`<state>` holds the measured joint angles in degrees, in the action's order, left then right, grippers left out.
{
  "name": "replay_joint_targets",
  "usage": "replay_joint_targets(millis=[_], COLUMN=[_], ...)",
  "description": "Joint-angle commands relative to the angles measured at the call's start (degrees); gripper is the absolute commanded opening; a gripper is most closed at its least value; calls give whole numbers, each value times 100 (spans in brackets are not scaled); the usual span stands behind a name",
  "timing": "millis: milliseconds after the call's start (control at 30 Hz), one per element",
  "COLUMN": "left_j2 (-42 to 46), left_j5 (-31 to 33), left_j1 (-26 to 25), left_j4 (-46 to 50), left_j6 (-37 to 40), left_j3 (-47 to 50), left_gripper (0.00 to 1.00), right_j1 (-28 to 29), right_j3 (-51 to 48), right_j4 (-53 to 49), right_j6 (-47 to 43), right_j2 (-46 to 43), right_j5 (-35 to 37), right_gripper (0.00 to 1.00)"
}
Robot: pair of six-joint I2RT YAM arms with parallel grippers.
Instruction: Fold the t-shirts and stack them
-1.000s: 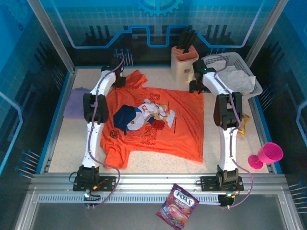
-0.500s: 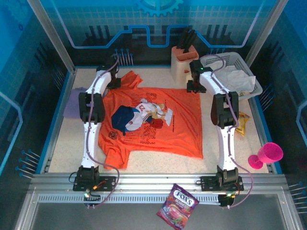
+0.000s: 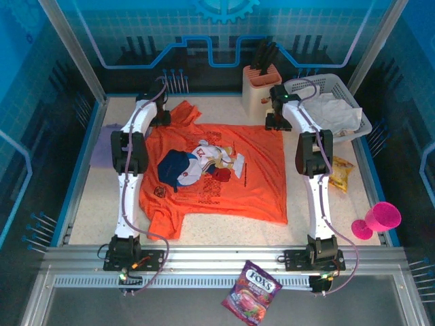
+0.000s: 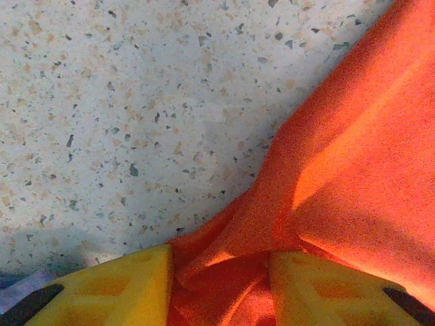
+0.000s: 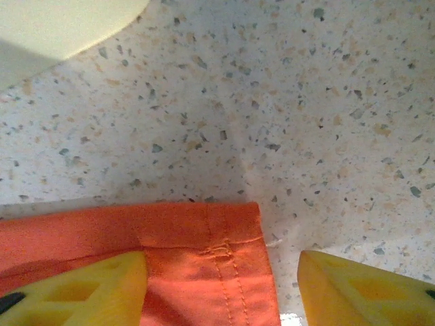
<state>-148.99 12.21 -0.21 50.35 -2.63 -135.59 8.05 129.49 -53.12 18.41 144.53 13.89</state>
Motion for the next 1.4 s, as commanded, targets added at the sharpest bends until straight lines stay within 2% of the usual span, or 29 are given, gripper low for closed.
replay_joint_targets(millis=[0,100,167,267,367,433,767,967,1067,1367], left_j2=[-30,-82,-92,-80,-20,34,520,984,1363,2971], left_j5=[-207,-270,-310,-323,-462,-495,-754,-957,-962,-836], left_j1=[30,25,27,29,22,21,21,21,21,21], left_j4=[123,160,168,186,195,182,31,58,-47,-1043], left_j6=[-30,-70,-76,-88,-108,-138,-322,-417,-423,-391], left_j3=[-254,-288,-272,-266,-267,-267,-362,-243,223,2764], left_gripper=[41,37,29,13,3,0,0,0,0,0], right_j1=[-69,-76,-76,-89,-128,-163,-287,-326,-328,-374], right_j3=[279,250,261,286,266,145,-335,-1257,-1867,-3754], right_j4=[-322,-287,-259,-175,-61,125,845,1388,1636,2280], right_j6=[43,46,48,32,50,34,-259,-387,-467,-515], right_j2=[220,222,230,199,70,-114,-992,-1777,-2177,-3404], right_j5=[-213,-335,-380,-365,-271,-221,-133,-245,-238,-394], right_gripper=[55,47,39,23,0,0,0,0,0,0])
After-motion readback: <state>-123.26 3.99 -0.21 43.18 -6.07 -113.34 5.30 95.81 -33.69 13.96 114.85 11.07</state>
